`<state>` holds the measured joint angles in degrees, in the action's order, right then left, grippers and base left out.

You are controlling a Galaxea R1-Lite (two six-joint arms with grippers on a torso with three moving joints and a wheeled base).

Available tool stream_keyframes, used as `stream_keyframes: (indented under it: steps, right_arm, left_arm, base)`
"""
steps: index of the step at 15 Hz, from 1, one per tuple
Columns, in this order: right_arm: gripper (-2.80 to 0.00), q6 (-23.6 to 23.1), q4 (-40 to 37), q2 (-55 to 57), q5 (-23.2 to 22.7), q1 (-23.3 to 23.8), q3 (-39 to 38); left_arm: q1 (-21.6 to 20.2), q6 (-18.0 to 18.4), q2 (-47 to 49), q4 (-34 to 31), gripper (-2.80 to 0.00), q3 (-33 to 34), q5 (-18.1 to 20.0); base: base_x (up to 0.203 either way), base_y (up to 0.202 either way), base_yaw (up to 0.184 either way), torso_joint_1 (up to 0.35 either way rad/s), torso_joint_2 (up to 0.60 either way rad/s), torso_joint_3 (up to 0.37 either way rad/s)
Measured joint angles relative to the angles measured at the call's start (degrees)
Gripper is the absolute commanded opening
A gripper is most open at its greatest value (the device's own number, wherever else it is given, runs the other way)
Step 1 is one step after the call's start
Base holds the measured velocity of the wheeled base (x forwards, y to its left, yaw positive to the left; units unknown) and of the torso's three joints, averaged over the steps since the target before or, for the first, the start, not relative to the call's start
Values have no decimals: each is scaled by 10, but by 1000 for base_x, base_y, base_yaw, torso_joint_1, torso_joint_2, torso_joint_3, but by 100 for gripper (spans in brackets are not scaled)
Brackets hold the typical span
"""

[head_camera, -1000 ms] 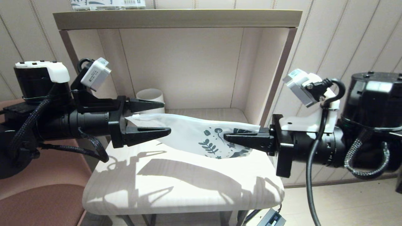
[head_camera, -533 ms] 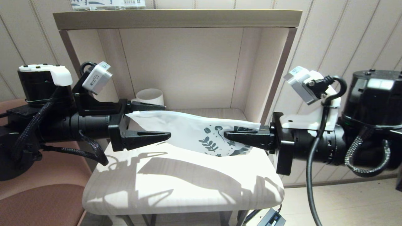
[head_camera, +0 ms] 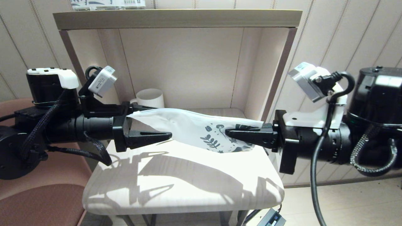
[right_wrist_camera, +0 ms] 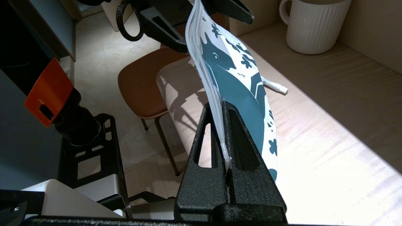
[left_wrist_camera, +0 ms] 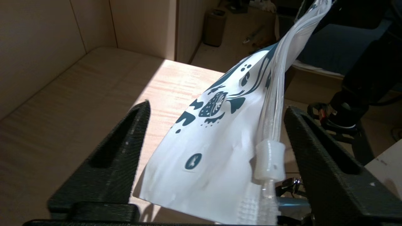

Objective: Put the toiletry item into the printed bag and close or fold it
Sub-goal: Pick up the toothpaste

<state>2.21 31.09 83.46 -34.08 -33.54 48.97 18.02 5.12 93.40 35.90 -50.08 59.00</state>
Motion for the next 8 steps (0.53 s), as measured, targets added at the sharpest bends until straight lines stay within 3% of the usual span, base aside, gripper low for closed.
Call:
stream_keyframes:
  steps: [8]
  right_arm:
    - [-280, -2, 0, 0, -1, -1, -6]
  left_arm:
    - [-1, -2, 1, 17, -280, 2, 2]
  base:
    - [0, 0, 0, 0, 0, 0]
